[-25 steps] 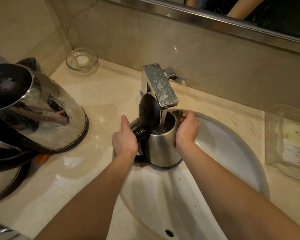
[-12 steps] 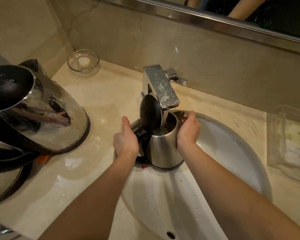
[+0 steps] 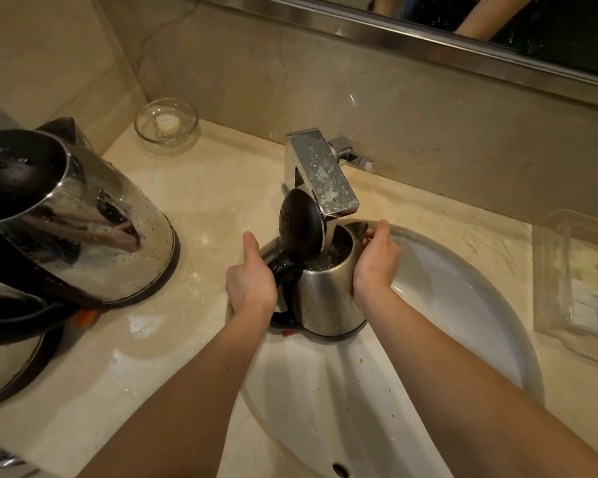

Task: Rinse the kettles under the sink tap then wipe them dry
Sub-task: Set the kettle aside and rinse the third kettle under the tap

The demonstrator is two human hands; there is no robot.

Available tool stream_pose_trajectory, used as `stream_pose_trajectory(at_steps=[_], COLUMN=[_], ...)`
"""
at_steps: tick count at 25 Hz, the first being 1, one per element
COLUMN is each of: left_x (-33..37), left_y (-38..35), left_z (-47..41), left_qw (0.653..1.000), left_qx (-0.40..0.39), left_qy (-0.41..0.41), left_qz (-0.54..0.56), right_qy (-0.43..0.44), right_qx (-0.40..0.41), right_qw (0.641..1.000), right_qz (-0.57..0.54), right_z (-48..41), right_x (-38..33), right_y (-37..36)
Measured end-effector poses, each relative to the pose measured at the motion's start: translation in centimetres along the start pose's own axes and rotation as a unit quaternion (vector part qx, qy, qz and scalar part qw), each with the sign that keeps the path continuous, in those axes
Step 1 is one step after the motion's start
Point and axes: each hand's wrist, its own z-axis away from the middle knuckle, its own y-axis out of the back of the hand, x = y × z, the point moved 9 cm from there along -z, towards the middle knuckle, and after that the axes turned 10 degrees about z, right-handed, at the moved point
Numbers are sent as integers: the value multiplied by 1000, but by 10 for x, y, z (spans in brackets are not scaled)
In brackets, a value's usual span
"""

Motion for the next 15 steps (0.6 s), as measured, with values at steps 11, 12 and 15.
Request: stream_pose_trajectory(at_steps=[11, 12, 15], left_x=[-1, -1, -1], left_y=[-1, 0, -1], left_z=[-1, -1, -2], left_qw=[1000, 1000, 1000], left_qx=[-3, -2, -1], left_qy=[-2, -2, -2], left_qz=[-6, -7, -10], right_qy=[3, 4, 5], right_qx=[3, 3, 3], right_qw=[1000, 1000, 1000], right_qz=[-2, -1, 4], right_z=[-1, -1, -1], right_x=[1, 1, 1], right_y=[0, -1, -1])
